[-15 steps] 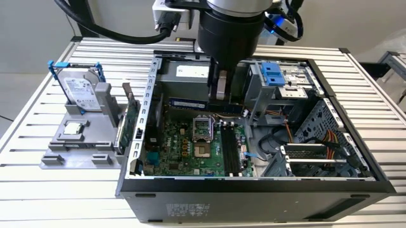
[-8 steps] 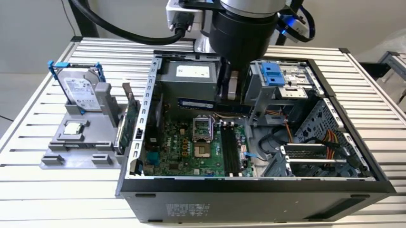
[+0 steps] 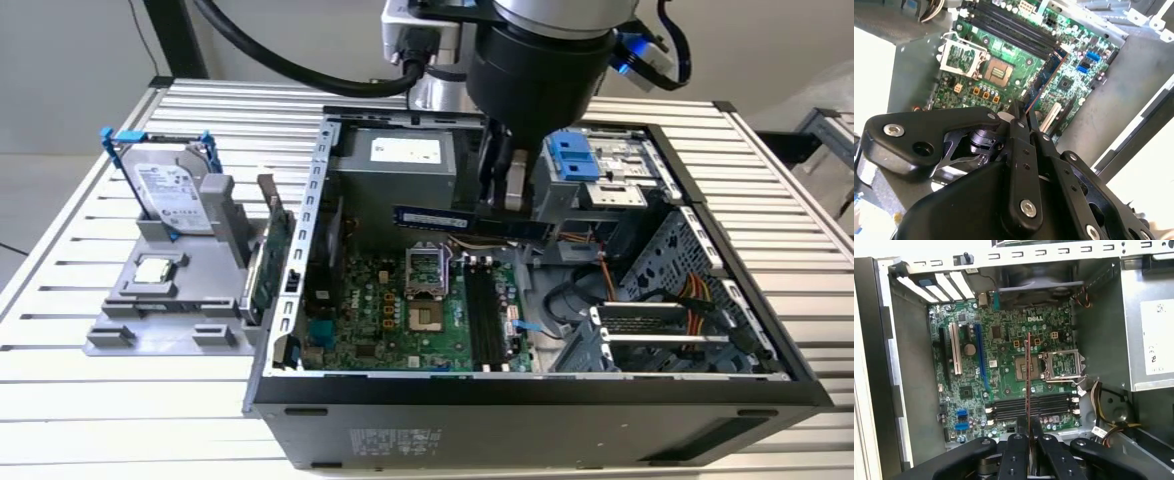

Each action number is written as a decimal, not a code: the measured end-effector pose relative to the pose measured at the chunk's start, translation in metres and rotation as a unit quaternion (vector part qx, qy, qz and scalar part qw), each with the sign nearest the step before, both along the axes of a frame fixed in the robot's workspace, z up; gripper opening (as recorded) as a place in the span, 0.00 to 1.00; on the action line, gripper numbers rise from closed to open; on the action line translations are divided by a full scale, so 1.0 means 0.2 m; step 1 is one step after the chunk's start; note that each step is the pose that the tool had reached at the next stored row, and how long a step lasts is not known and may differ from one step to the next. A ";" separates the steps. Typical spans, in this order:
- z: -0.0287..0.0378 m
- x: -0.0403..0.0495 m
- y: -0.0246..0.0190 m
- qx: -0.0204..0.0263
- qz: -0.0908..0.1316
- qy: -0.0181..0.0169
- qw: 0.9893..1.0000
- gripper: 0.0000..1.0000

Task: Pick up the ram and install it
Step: 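Pick up the ram and move it above insertion slot, then insert the ram into the slot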

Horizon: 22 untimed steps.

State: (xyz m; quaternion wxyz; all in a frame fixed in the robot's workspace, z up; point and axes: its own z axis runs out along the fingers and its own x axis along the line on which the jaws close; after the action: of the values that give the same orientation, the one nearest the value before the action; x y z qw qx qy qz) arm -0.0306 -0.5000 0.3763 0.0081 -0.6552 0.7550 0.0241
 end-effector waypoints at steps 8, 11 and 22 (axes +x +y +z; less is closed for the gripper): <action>0.000 0.082 0.000 0.000 -0.003 0.000 1.000 0.00; 0.000 0.112 0.000 0.000 -0.004 0.000 1.000 0.00; 0.000 0.220 0.000 0.000 -0.008 0.001 1.000 0.00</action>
State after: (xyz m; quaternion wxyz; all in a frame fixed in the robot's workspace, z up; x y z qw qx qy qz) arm 0.0133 -0.5000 0.3763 0.0079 -0.6491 0.7602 0.0244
